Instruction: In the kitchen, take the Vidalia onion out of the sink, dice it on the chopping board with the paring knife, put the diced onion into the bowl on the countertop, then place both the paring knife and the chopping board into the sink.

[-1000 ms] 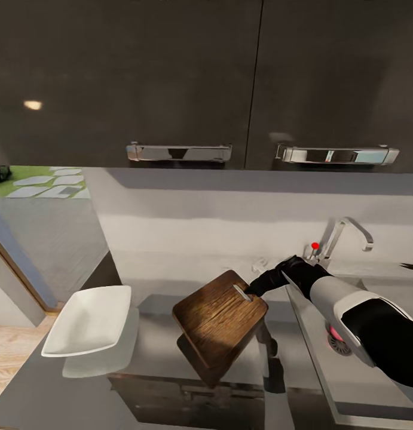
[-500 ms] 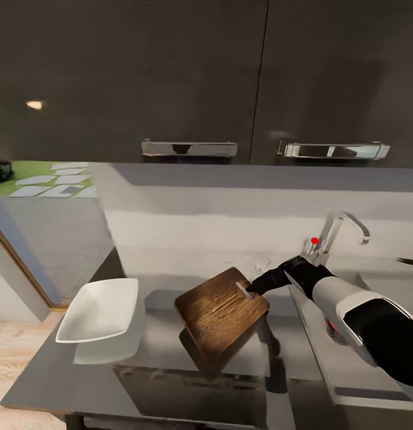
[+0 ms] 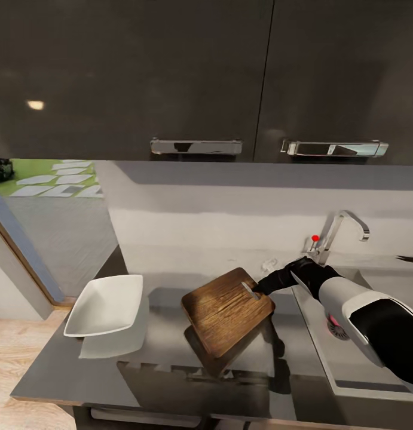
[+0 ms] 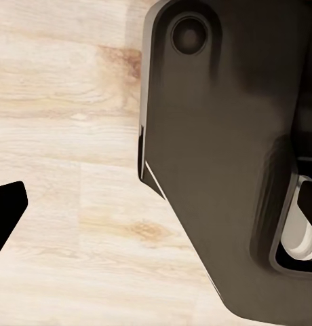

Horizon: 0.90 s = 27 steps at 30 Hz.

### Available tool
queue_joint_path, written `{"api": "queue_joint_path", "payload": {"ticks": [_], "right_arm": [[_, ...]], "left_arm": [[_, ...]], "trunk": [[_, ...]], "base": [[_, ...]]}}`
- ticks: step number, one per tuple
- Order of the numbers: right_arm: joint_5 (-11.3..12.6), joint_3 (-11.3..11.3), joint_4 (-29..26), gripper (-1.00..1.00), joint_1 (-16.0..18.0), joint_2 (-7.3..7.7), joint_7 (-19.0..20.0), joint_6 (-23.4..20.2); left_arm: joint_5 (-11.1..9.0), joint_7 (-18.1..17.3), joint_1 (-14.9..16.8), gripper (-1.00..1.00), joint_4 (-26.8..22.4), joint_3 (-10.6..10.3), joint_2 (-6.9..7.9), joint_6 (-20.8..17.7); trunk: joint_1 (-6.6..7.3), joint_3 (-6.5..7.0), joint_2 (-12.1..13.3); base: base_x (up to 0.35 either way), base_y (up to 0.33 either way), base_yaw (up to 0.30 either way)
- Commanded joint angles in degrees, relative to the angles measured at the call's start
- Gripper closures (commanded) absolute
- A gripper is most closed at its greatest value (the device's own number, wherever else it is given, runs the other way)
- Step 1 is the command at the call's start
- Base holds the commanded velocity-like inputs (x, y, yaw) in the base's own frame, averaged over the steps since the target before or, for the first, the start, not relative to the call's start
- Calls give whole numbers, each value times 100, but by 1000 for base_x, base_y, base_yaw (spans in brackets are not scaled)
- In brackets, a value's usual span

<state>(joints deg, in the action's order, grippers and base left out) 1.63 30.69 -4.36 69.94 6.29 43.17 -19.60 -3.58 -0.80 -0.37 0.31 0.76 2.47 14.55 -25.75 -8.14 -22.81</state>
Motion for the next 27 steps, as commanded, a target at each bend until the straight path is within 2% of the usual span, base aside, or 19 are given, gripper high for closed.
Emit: {"api": "queue_joint_path", "payload": {"ticks": [1, 9, 10, 11, 18, 23, 24, 27], "right_arm": [[22, -8, -13, 100, 2, 5, 10, -52], [22, -87, -28, 100, 2, 4, -9, -272], [22, -120, -34, 100, 2, 1, -13, -394], [19, -239, -48, 100, 2, -7, -26, -698], [71, -370, -79, 100, 2, -6, -200, -1205], [521, -378, -103, 100, 2, -6, -261, -1495], [844, -379, -113, 100, 2, -5, -516, -1602], [1138, -379, -116, 100, 2, -6, -1066, -1652]], "left_arm": [[-35, -8, 2, -100, 4, 3, 0, 22], [-30, -8, 2, -100, 4, 3, -1, 22], [-30, -8, 2, -100, 4, 3, -1, 22], [-29, -8, 2, -100, 4, 3, -1, 22], [-29, -8, 2, -100, 4, 2, -8, 22], [-29, -8, 2, -100, 4, 1, -9, 22], [-29, -8, 2, -100, 4, 2, -10, 22], [-29, -8, 2, -100, 4, -3, -10, 22]], "trunk": [[-3, -10, -11], [-3, -10, -11], [-3, -10, -11], [-3, -10, -11], [-3, -10, -11], [-3, -10, -11], [-3, -10, -11], [-3, -10, -11]], "base": [[0, 0, 0], [0, 0, 0], [0, 0, 0], [0, 0, 0], [0, 0, 0], [0, 0, 0], [0, 0, 0], [0, 0, 0]]}}
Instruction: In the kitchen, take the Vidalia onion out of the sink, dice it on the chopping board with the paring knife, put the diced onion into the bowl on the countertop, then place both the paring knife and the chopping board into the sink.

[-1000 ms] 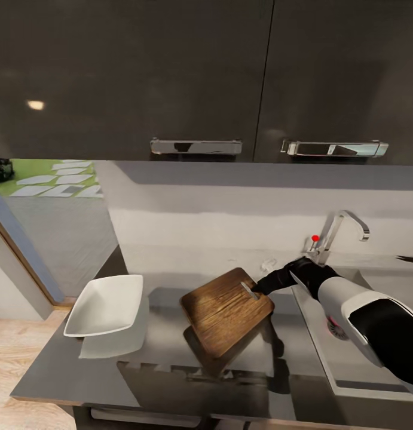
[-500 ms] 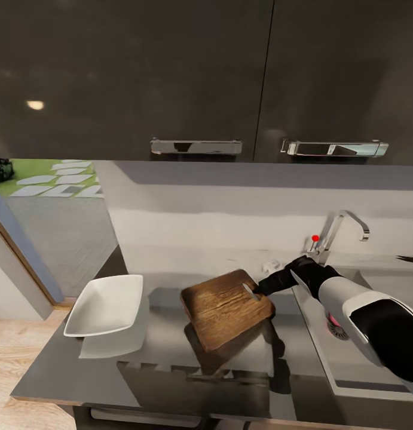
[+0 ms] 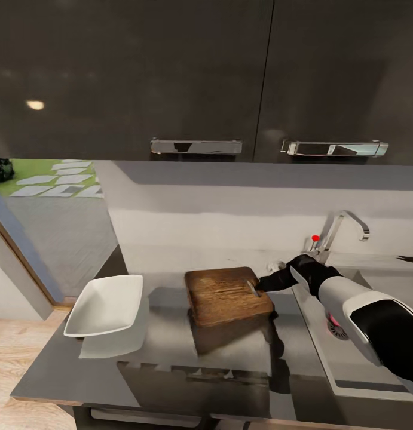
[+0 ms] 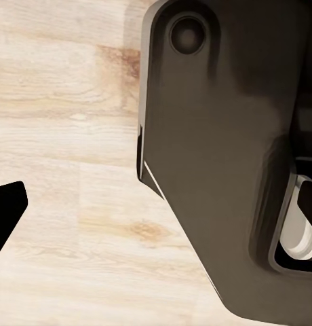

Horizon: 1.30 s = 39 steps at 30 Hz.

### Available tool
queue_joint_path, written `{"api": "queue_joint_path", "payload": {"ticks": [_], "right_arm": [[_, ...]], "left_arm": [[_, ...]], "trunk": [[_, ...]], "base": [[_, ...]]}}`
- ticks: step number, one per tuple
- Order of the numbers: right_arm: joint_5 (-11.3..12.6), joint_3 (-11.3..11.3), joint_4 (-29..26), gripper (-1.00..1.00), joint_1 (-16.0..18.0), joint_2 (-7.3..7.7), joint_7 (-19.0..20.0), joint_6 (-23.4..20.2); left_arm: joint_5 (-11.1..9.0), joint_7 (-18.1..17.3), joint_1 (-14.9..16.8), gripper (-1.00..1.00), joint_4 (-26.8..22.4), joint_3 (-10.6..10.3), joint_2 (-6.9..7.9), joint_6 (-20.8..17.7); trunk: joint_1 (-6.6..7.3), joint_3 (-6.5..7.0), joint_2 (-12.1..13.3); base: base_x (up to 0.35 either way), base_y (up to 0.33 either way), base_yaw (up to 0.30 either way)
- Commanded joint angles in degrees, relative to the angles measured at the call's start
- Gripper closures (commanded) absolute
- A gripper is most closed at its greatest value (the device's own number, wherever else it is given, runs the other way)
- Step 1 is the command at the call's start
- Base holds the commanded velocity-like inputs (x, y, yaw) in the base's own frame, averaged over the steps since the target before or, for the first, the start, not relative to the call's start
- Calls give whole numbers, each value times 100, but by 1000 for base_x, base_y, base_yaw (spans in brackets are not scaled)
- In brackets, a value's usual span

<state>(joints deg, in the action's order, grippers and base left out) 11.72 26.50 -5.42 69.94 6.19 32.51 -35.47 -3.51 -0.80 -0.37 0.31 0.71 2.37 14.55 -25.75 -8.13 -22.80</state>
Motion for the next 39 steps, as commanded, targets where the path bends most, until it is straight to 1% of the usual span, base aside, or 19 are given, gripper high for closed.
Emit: {"api": "queue_joint_path", "payload": {"ticks": [1, 3, 5, 6, 8, 9, 12, 15, 18, 21, 32, 39], "right_arm": [[176, 39, -10, 100, 2, 0, -80, -69], [335, 39, -11, 100, 2, -9, -310, -76], [594, 39, -11, 100, 2, -17, -721, -75], [664, 39, -11, 100, 2, -18, -840, -75], [985, 42, -13, 100, 2, -15, -1346, -65], [1072, 43, -12, 100, 2, -14, -1477, -60], [1575, 47, -17, 100, 2, -15, -2251, -29], [1845, 53, -19, 100, 2, -13, -2662, -18], [1948, 57, -20, 100, 2, -7, -2813, -4], [1980, 63, -15, 100, 2, -5, -2876, 28], [1984, 65, 2, 100, 2, 12, -2899, 40], [1977, 65, 36, 100, 2, 22, -2899, 40]], "left_arm": [[-36, -8, 2, -100, 4, 1, 0, 22], [-36, -8, 2, -100, 4, 0, 0, 22], [-31, -8, 2, -100, 4, 0, 0, 26], [-30, -8, 2, -100, 4, -1, 0, 25], [-28, -8, 2, -100, 4, -1, 0, 28], [-28, -8, 2, -100, 4, -1, 0, 29], [-27, -8, 2, -100, 4, -1, 0, 29], [-27, -8, 2, -100, 4, -1, 0, 93], [-32, -8, 2, -100, 7, -1, 0, 220], [-37, -3, 2, -100, 11, -1, 0, 294], [-44, 0, 2, -100, 13, -1, 0, 320], [-38, 0, 2, -100, 13, -1, 0, 321]], "trunk": [[-3, -11, -11], [-3, -11, -11], [-3, -11, -11], [-3, -11, -11], [-3, -11, -11], [-3, -11, -11], [-3, -11, -11], [-3, -11, -11], [-3, -11, -11], [-3, -11, -11], [-3, -11, -11], [-3, -11, -11]], "base": [[0, 0, 0], [0, 0, 0], [0, 0, 0], [0, 0, 0], [0, 0, 0], [0, 0, 0], [0, 0, 0], [0, 0, 0], [0, 0, 0], [-36, 0, 0], [-210, 6, 0], [-222, 143, 0]]}}
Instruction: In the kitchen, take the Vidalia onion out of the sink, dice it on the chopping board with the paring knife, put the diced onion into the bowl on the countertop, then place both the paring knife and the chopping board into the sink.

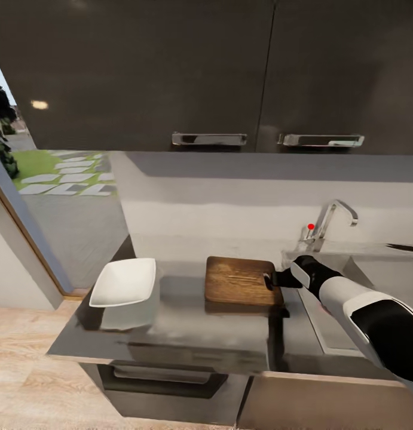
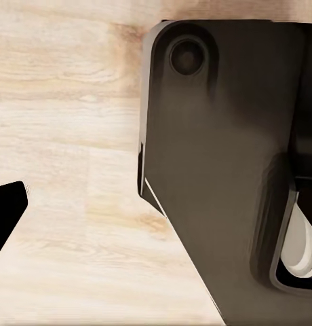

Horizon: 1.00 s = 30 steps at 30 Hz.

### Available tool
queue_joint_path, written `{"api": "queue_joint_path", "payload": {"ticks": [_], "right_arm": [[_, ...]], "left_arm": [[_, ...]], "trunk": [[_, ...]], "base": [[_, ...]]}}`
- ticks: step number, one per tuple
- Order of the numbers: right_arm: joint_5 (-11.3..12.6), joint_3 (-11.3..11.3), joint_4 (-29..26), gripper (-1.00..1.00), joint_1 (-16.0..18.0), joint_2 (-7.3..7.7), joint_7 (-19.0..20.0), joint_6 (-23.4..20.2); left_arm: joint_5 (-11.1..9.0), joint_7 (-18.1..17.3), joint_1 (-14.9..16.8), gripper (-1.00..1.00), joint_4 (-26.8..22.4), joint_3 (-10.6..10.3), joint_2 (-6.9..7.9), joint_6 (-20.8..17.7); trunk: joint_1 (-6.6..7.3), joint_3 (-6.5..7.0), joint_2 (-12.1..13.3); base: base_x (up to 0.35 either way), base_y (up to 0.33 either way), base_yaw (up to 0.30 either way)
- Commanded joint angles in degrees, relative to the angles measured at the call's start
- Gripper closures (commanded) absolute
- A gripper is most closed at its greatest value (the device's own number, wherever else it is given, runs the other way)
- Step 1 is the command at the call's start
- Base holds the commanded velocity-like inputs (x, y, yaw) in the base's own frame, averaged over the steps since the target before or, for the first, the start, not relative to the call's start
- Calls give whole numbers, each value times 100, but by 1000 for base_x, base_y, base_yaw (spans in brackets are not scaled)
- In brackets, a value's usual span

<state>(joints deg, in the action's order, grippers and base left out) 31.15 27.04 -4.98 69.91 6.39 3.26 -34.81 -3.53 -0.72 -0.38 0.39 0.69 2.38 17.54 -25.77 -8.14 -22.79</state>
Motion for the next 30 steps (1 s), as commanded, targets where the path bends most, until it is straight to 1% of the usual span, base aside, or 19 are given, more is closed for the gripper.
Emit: {"api": "queue_joint_path", "payload": {"ticks": [1, 4, 8, 12, 30], "right_arm": [[33, 11, -1, 100, 5, 8, 26, -25], [32, 13, 6, 100, 5, 55, -51, -25], [40, 12, 2, 100, 5, 72, -400, -25], [48, 11, -2, 100, 5, 82, -557, -25], [49, 20, -3, 100, 5, 72, -580, -32]], "left_arm": [[-35, -7, 3, -100, 5, 1, 0, 21], [-34, -7, 3, -100, 5, 1, 0, 21], [-34, -7, 3, -100, 2, 2, 0, 21], [-34, -7, 3, -100, 4, 1, 1, 21], [-43, -7, 3, -100, 5, 1, 8, 21]], "trunk": [[-2, -10, -12], [-2, -10, -12], [-2, -10, -12], [-2, -10, -12], [-2, -10, -12]], "base": [[-145, 176, 0], [-94, 137, 0], [-24, 35, 0], [-5, 7, 0], [0, 0, 0]]}}
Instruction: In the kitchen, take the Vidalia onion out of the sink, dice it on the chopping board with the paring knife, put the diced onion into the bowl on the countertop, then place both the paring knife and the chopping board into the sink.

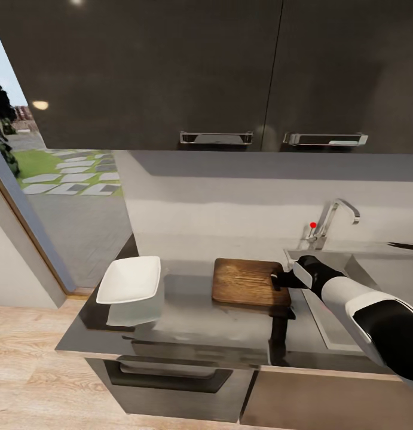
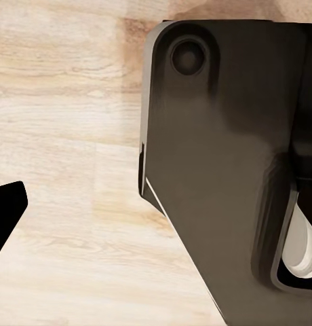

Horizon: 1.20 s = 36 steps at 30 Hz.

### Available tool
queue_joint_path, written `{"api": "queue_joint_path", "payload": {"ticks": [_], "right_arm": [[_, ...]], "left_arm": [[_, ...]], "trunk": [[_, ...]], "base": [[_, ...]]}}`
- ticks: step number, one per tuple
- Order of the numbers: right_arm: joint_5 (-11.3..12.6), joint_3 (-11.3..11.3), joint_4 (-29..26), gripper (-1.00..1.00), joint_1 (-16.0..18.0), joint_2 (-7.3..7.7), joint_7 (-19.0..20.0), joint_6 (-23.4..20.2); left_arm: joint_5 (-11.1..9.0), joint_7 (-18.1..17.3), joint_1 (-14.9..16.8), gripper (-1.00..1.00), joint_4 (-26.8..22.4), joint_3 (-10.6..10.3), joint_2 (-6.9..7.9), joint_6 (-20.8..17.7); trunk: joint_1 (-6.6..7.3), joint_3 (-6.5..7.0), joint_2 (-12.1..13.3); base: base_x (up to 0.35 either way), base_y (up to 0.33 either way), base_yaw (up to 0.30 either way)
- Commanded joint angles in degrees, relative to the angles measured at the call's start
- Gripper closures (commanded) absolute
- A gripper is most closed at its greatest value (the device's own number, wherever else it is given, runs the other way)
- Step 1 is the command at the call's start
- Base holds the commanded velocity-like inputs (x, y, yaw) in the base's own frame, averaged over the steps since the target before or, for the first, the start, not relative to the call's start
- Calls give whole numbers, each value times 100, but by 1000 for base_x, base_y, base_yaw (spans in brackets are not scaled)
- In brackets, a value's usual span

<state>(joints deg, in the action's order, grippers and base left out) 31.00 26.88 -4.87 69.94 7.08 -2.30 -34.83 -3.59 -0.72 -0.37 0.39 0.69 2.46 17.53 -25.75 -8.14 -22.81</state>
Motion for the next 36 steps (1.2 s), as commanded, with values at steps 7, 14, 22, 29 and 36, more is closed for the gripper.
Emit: {"api": "queue_joint_path", "payload": {"ticks": [7, 14, 22, 29, 36], "right_arm": [[63, 37, -12, 100, 2, 4, -21, -34], [73, 37, -5, 100, 2, 12, 7, -61], [70, 37, -1, 100, 2, 18, 23, -67], [53, 45, 16, 100, 2, 21, 32, -68], [44, 52, 21, 100, 2, 22, 173, -70]], "left_arm": [[-36, -8, 2, -100, 4, 1, 0, 23], [-36, -8, 2, -100, 4, 1, 0, 23], [-36, -8, 2, -100, 4, 1, -1, 23], [-36, -8, 2, -100, 4, 1, 0, 23], [-36, -8, 2, -100, 4, 1, -3, 23]], "trunk": [[-3, -10, -11], [-3, -10, -11], [-3, -10, -11], [-3, -10, -11], [-3, -10, -11]], "base": [[0, 0, 0], [0, 0, 0], [0, 0, 0], [0, 0, 0], [0, 0, 0]]}}
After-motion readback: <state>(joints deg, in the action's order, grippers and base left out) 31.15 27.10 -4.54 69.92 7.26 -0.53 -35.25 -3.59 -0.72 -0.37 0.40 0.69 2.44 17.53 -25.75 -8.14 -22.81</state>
